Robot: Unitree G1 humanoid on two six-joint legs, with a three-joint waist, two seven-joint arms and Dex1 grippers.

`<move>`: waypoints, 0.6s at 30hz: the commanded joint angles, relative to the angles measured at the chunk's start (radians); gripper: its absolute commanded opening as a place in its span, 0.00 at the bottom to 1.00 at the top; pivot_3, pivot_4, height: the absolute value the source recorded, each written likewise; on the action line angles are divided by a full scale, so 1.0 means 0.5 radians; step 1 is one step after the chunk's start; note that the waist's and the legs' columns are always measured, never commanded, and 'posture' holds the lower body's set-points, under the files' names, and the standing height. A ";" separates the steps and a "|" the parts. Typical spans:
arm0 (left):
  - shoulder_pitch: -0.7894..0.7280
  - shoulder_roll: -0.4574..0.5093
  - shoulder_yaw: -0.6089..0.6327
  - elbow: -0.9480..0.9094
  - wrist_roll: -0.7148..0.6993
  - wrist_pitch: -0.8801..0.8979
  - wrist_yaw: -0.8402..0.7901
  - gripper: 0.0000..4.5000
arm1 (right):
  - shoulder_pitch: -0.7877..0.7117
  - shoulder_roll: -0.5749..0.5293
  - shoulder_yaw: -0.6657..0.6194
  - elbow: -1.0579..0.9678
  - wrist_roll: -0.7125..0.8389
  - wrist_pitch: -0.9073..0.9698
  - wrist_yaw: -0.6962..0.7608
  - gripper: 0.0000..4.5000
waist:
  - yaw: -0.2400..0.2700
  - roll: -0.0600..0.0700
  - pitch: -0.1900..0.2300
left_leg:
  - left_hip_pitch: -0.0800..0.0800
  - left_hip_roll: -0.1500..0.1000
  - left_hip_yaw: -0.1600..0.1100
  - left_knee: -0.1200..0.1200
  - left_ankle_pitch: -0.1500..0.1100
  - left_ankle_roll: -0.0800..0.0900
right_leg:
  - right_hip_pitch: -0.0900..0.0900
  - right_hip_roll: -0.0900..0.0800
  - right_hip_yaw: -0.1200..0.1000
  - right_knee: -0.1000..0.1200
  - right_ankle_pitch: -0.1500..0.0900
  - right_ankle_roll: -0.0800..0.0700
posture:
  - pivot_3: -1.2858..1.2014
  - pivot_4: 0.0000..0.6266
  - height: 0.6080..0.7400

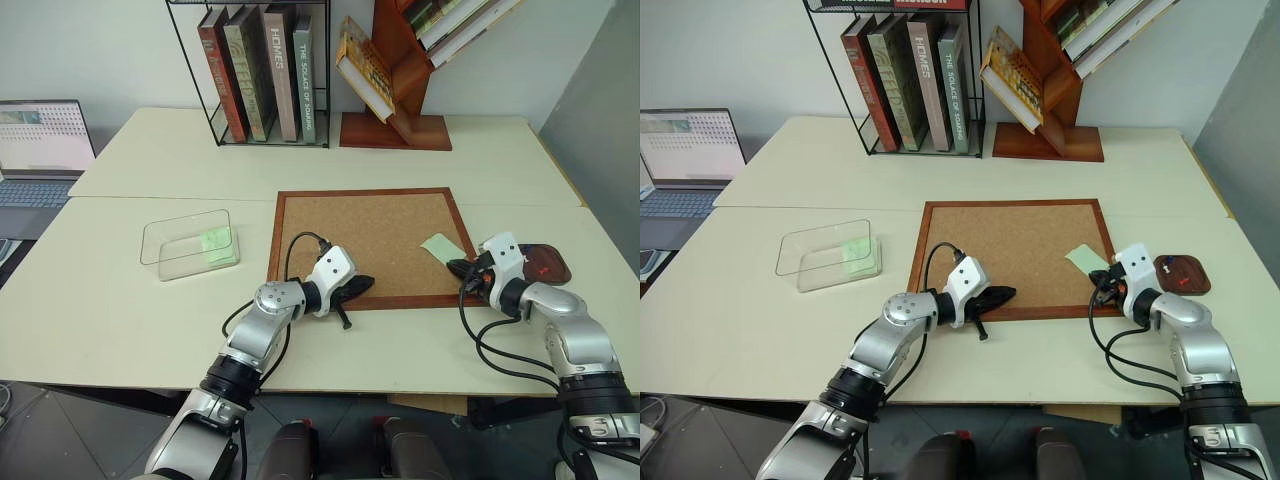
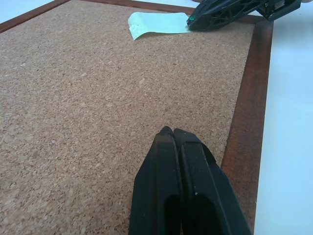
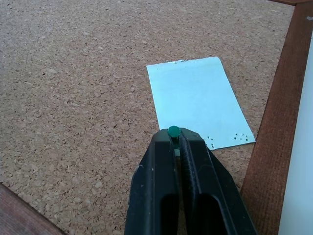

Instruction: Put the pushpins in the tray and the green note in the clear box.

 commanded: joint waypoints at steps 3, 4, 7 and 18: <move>0.051 0.010 -0.045 0.035 0.046 0.034 0.001 0.00 | 0.006 -0.052 -0.147 -0.232 0.122 -0.039 0.061 0.01 | 0.000 0.000 0.000 | 0.000 0.000 0.000 0.000 0.000 0.000 | 0.000 0.000 0.000 0.000 0.000 0.000 | 0.52 0.24 1.00; 0.054 0.011 -0.046 0.033 0.047 0.034 0.000 0.00 | 0.014 -0.059 -0.155 -0.253 0.133 -0.031 0.066 0.01 | 0.000 0.000 0.000 | -0.001 0.000 0.000 0.000 0.000 0.000 | -0.001 0.000 0.000 0.000 0.000 0.000 | 0.52 0.24 1.00; 0.055 0.012 -0.047 0.033 0.045 0.034 -0.002 0.00 | 0.027 -0.072 -0.174 -0.301 0.150 -0.009 0.074 0.01 | 0.000 0.000 0.000 | 0.000 0.000 0.001 0.000 0.000 0.000 | 0.000 0.000 0.000 0.000 0.000 0.000 | 0.52 0.24 1.00; 0.050 0.005 -0.054 0.042 0.045 0.031 0.002 0.00 | 0.025 -0.107 -0.230 -0.342 0.175 0.021 0.078 0.01 | 0.001 -0.001 -0.001 | 0.000 0.000 0.000 0.000 0.000 0.000 | 0.000 0.000 0.000 -0.001 0.000 0.000 | 0.52 0.24 1.00</move>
